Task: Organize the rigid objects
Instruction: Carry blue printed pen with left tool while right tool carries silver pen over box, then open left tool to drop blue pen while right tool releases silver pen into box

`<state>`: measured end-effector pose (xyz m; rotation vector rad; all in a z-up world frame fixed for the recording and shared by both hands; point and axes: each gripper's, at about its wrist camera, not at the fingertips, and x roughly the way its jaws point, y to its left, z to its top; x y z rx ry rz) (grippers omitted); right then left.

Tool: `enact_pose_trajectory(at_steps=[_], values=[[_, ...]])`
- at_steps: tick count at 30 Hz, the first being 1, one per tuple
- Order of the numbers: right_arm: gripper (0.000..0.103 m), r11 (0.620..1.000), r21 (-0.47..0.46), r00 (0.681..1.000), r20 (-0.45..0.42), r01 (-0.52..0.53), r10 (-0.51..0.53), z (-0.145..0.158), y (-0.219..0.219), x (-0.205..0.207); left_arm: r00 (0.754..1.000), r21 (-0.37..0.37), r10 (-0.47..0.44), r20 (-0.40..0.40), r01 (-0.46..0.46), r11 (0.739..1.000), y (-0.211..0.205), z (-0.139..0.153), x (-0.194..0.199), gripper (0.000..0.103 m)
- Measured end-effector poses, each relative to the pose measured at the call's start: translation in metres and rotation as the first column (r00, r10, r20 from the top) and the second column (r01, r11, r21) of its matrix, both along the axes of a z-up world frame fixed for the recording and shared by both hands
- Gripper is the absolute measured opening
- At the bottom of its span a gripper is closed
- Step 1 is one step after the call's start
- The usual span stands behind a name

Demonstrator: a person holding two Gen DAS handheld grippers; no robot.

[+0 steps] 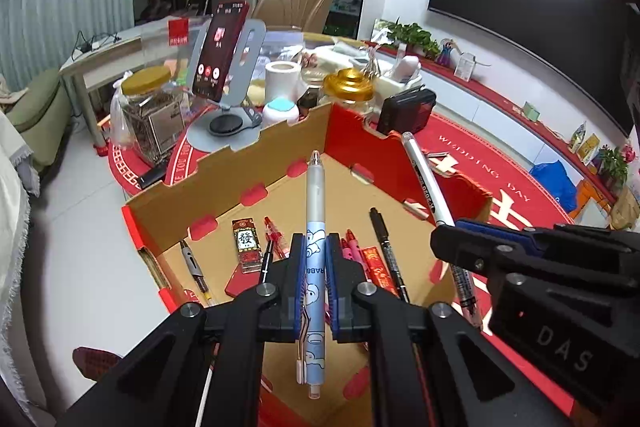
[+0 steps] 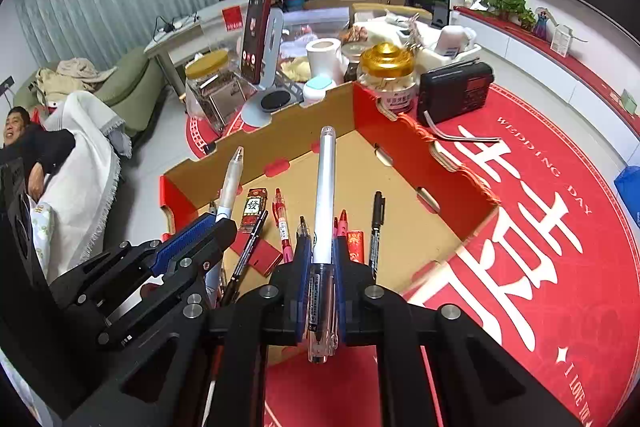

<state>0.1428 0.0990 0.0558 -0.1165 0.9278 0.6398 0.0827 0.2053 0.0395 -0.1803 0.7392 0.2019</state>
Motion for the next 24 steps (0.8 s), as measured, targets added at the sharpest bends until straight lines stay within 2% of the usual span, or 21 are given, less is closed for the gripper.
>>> enact_pose_trajectory(at_steps=[7,11,12,13,15,16,17,18,19,20,21,22,24], values=[[0.012,1.000,-0.028,0.999,-0.050,0.013,-0.015,-0.021,0.008,0.021,0.998,-0.006,0.011,-0.062,-0.011,1.000,0.006,-0.022,0.020,0.010],[0.012,0.998,-0.056,0.996,-0.084,0.007,-0.011,-0.037,0.014,0.032,0.990,-0.012,0.022,-0.136,-0.024,1.000,0.009,-0.040,0.032,0.012],[0.012,0.998,-0.064,0.995,-0.101,-0.004,-0.003,-0.042,0.016,0.034,0.988,-0.010,0.025,-0.152,-0.027,1.000,0.010,-0.043,0.034,0.028],[0.012,0.998,-0.066,0.993,-0.114,-0.011,0.004,-0.046,0.017,0.035,0.986,-0.011,0.028,-0.167,-0.031,0.999,0.011,-0.046,0.034,0.034],[0.012,0.997,-0.076,0.993,-0.114,-0.010,0.001,-0.048,0.013,0.037,0.980,-0.015,0.072,-0.187,-0.076,0.997,0.017,-0.047,0.033,0.072],[0.013,0.997,-0.079,0.994,-0.109,-0.008,-0.001,-0.048,0.011,0.037,0.977,-0.007,0.097,-0.192,-0.100,0.995,0.020,-0.045,0.032,0.079],[0.014,0.997,-0.080,0.995,-0.103,-0.007,-0.001,-0.046,0.008,0.038,0.973,0.009,0.125,-0.192,-0.126,0.992,0.023,-0.043,0.030,0.081],[0.032,0.996,-0.087,0.995,-0.095,-0.003,-0.005,-0.044,0.005,0.039,0.972,0.019,0.148,-0.182,-0.147,0.989,0.026,-0.040,0.026,0.081],[0.062,0.995,-0.103,0.996,-0.082,0.012,-0.020,-0.041,0.002,0.040,0.967,0.016,0.168,-0.189,-0.168,0.986,0.030,-0.038,0.024,0.082],[0.078,0.992,-0.122,0.997,-0.052,0.043,-0.049,-0.036,-0.003,0.042,0.965,-0.001,0.169,-0.201,-0.173,0.985,0.033,-0.036,0.023,0.084],[0.100,0.992,-0.112,0.998,-0.036,0.052,-0.057,-0.032,-0.006,0.042,0.964,-0.012,0.166,-0.208,-0.173,0.985,0.035,-0.035,0.023,0.088],[0.102,0.996,-0.075,0.998,-0.025,0.052,-0.054,-0.024,-0.011,0.042,0.960,-0.010,0.179,-0.214,-0.185,0.983,0.035,-0.032,0.023,0.093],[0.102,0.998,-0.048,0.998,-0.039,0.045,-0.047,-0.013,-0.012,0.045,0.956,0.018,0.204,-0.209,-0.205,0.979,0.031,-0.025,0.023,0.097]])
